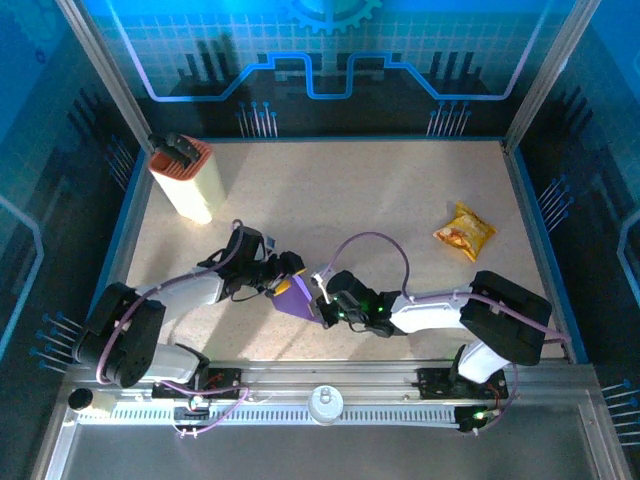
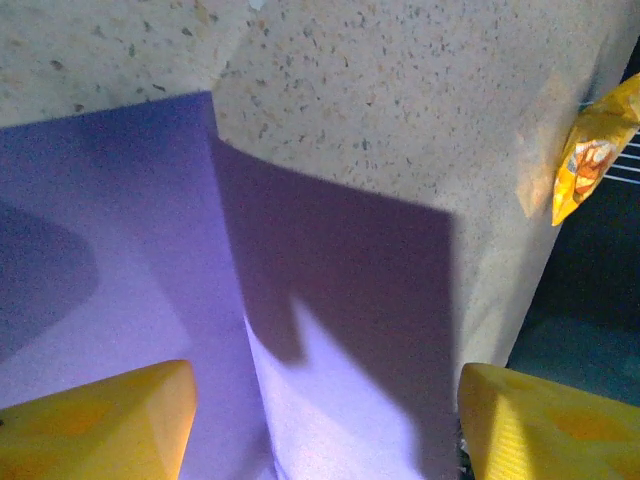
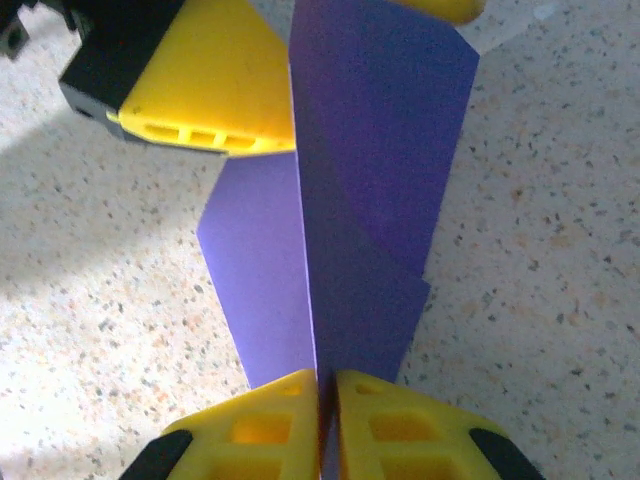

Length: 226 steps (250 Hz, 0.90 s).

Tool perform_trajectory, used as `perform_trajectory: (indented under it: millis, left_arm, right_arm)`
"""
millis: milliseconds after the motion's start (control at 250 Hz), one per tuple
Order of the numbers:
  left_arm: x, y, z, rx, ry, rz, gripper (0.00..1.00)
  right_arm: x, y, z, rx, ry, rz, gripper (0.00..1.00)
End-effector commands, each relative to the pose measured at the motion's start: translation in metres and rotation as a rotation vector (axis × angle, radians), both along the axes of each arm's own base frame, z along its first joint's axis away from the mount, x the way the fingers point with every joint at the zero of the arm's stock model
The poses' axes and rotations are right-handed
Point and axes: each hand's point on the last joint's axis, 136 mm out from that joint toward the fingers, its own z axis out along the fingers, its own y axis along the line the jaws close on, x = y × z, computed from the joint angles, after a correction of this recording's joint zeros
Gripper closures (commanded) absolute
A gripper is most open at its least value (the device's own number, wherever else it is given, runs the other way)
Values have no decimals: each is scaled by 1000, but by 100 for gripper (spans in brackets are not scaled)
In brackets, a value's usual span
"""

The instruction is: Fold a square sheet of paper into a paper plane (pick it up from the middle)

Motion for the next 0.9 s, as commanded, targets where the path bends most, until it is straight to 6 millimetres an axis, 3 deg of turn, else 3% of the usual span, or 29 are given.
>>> perform_trajectory:
  millis: [0,240,467,599,899]
  left_arm:
    - [6,-2,3,10,24,12,34]
    - [-1,6,-2,44,49,32,48]
    - [-7,10,-2,55,43,43,70]
    - [-7,11,-1,61,41,33,74]
    - [-8,10,-3,60,43,29,77]
  right_arm:
    - [-1,-2,0,-103,-78,28,83]
    - [-8,2,-1,-237,-233,76,71]
    - [-12,15,2,-360,-515,139,69]
    - [-4,9,0,-438,-591,107,66]
    - [-7,7,5,-354,-582,88,67]
